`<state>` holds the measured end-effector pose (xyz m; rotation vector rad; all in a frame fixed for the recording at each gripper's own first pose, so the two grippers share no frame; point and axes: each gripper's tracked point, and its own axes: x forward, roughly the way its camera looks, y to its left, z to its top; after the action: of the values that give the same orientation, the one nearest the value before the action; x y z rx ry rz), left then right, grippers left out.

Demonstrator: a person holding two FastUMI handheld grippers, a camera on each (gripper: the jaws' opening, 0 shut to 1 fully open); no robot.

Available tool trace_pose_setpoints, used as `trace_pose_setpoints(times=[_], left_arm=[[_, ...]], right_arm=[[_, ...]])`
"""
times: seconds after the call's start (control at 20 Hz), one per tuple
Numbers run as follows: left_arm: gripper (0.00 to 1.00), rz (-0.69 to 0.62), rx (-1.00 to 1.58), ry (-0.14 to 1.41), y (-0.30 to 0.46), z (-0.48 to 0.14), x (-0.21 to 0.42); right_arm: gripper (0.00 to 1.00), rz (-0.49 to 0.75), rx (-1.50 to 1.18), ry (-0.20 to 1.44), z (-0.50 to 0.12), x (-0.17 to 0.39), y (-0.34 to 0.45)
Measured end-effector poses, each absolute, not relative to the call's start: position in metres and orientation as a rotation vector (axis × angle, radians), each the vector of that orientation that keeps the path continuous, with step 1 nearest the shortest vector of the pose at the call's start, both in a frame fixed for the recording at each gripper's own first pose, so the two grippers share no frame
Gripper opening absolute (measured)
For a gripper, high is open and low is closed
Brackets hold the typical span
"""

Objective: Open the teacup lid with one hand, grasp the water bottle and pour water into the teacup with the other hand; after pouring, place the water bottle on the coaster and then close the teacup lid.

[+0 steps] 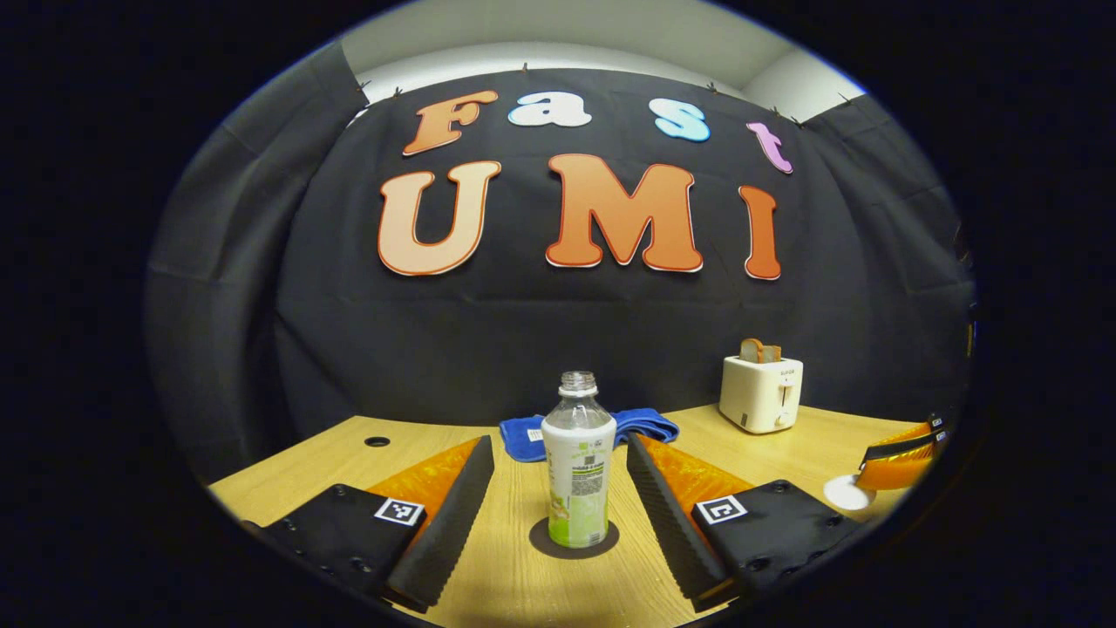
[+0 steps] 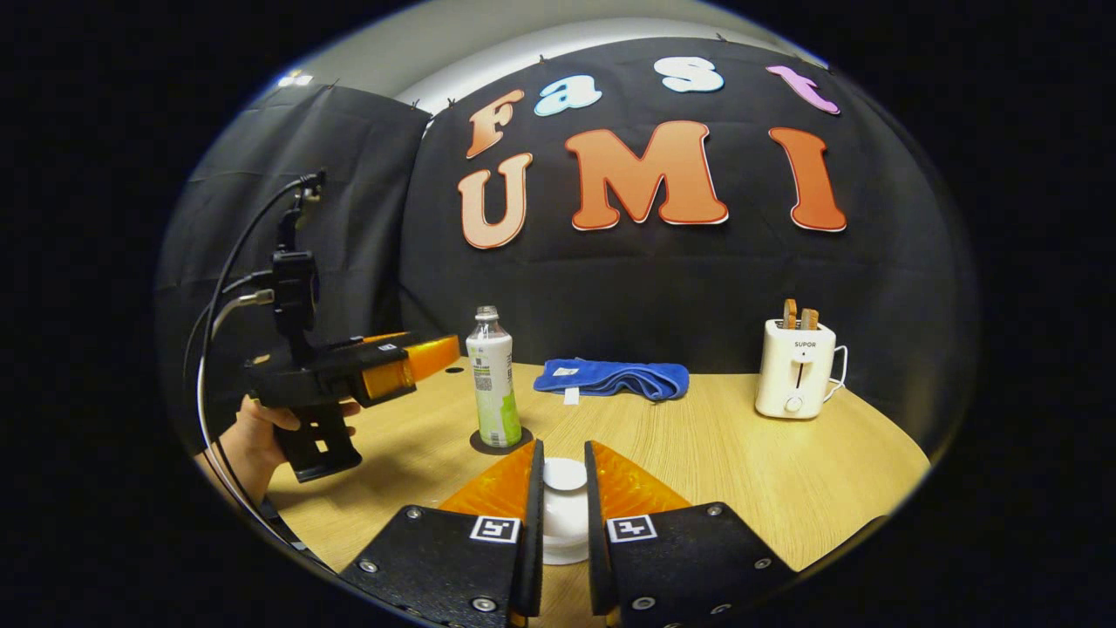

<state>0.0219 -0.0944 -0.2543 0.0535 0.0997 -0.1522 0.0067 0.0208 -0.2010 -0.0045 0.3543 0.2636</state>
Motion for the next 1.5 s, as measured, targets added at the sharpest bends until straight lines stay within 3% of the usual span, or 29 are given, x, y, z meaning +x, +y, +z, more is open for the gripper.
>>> trace_pose_setpoints(times=[0.5,1.05,1.3,1.5], left_arm=[[0.96,-0.12,-0.041,0.116,-0.078,-0.26,0.005],[0.96,-0.064,-0.032,0.11,-0.06,-0.257,-0.009],[0.96,-0.089,-0.003,0.075,-0.067,-0.242,-0.019],[0.96,-0.067,0.04,0.037,-0.062,-0.23,-0.032]], right_arm=[[0.23,0.24,-0.049,0.461,-0.25,0.017,0.026],[0.23,0.217,-0.093,0.461,-0.252,0.017,0.031],[0.3,0.215,-0.094,0.455,-0.248,0.014,0.033],[0.48,0.21,-0.094,0.438,-0.24,0.012,0.034]])
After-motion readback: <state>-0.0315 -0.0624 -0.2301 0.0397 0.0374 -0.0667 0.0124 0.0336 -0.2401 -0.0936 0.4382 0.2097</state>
